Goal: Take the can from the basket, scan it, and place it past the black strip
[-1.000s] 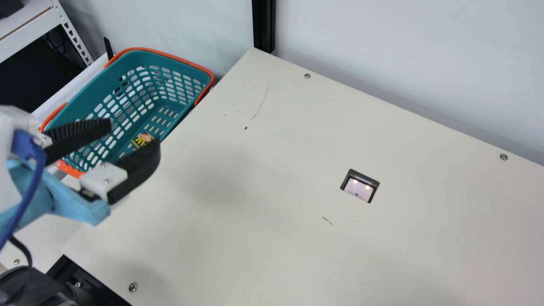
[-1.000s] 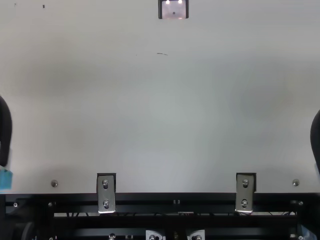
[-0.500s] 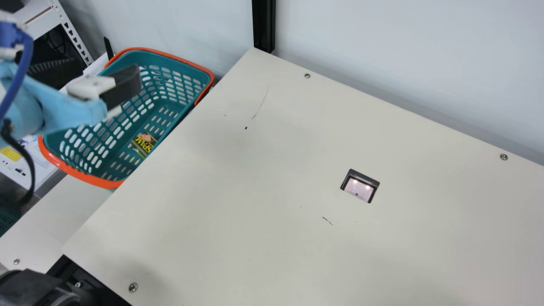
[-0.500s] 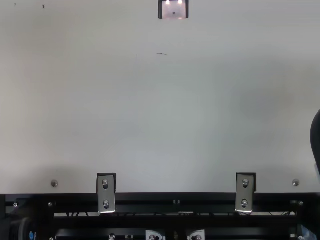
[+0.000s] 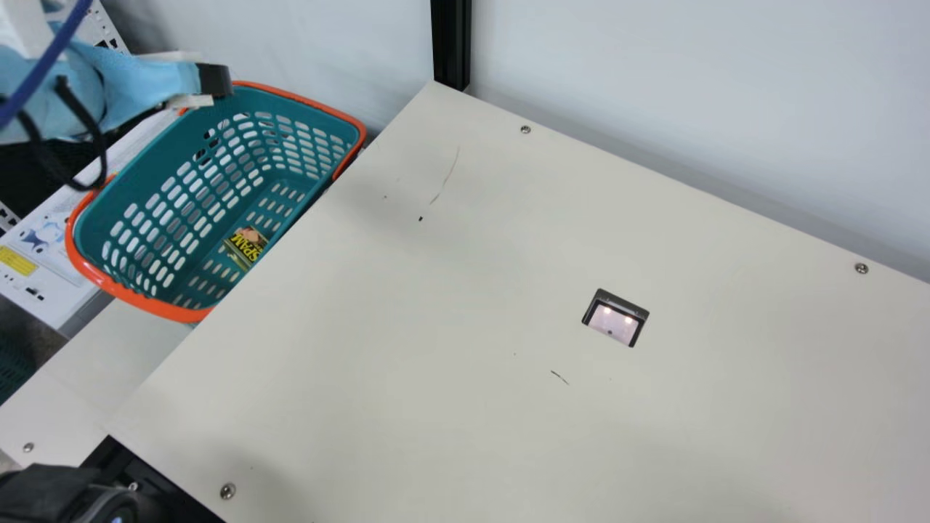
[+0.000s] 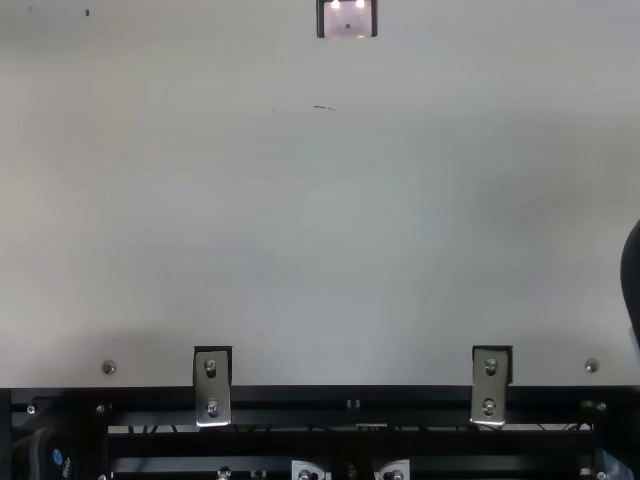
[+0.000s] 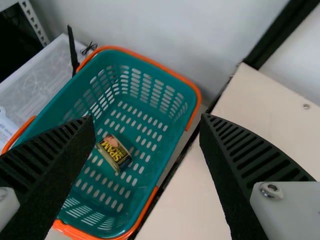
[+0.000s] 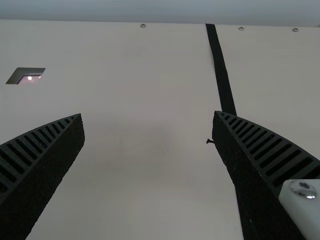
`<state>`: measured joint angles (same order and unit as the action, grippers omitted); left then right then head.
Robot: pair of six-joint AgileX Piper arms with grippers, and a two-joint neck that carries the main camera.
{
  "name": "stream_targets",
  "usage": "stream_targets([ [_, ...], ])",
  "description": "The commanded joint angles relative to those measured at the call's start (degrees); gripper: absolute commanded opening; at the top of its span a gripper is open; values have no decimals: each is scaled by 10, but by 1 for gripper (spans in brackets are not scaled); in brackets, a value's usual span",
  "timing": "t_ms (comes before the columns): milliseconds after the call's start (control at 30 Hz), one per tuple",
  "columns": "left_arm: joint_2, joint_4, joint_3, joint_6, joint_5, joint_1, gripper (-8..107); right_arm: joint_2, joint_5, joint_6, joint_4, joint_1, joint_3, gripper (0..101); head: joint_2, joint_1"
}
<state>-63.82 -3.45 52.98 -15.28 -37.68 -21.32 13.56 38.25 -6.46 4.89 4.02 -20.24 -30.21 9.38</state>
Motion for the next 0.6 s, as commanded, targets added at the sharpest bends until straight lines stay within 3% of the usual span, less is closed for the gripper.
stream_targets([
  [0,-48,-5,3,-8,6,-10,90,0,0,0,0,0,0,101,-7,20],
  [567,-287,-82,41,-220,69,-51,90,0,0,0,0,0,0,101,-7,20],
])
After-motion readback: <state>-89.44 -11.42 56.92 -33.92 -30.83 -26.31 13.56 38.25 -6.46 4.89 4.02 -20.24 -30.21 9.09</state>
